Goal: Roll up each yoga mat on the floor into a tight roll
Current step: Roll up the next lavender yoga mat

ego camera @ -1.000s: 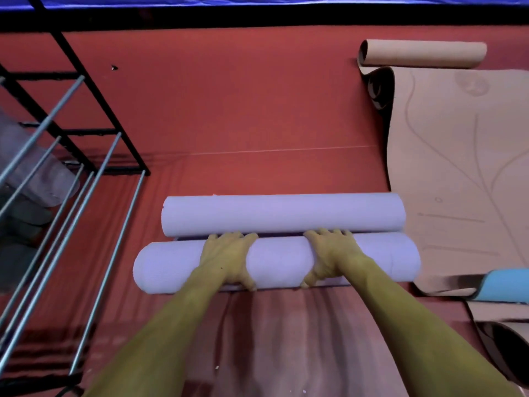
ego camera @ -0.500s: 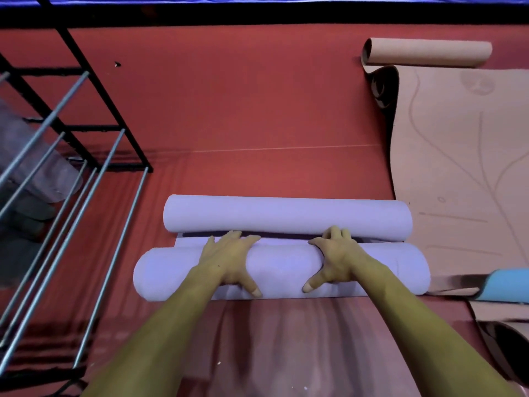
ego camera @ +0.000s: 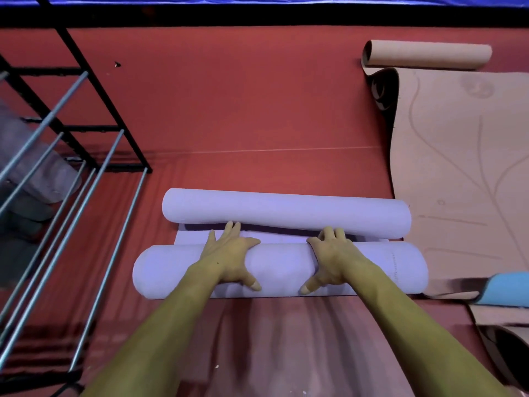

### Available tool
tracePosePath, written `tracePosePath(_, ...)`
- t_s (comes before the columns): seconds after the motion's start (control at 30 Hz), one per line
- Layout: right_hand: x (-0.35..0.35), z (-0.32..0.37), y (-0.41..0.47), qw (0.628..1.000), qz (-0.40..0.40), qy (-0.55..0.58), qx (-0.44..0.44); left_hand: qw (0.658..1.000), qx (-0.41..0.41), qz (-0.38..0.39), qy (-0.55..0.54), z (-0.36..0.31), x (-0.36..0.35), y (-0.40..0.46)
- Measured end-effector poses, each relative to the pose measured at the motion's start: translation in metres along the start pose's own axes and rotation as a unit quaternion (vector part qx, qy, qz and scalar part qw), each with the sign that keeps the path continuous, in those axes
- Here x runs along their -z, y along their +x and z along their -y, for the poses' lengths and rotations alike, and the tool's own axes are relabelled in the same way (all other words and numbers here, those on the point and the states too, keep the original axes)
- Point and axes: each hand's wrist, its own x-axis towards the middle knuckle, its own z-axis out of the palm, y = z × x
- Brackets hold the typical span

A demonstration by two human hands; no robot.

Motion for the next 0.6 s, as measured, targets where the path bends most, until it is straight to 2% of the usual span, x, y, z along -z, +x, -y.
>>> tracePosePath(0.07,-0.002,0.002,0.001,1.0,-0.023,-0.012,0.003,1.0,-0.002,-0.021,-0.016,0.0,-0.002,-0.001)
tracePosePath(0.17,0.0,0.0,0.003,0.999,-0.04,0.023,0.002,0.995,-0.022,-0.096,-0.02,0.001,0.001,0.0)
tracePosePath(0.23,0.004,-0.003,0.004,0.998,-0.039,0.044,0.002,0.993,-0.034,-0.112,-0.022,0.001,0.002,0.003)
tracePosePath(0.47,-0.004,-0.01,0.002,0.995,-0.065,0.078,0.012,0.999,-0.03,-0.043,0.002,-0.004,0.012,0.005)
tracePosePath(0.6,-0.009,-0.01,0.004,0.997,-0.054,0.06,0.01,0.997,-0.023,-0.028,0.073,-0.018,0.001,0.004)
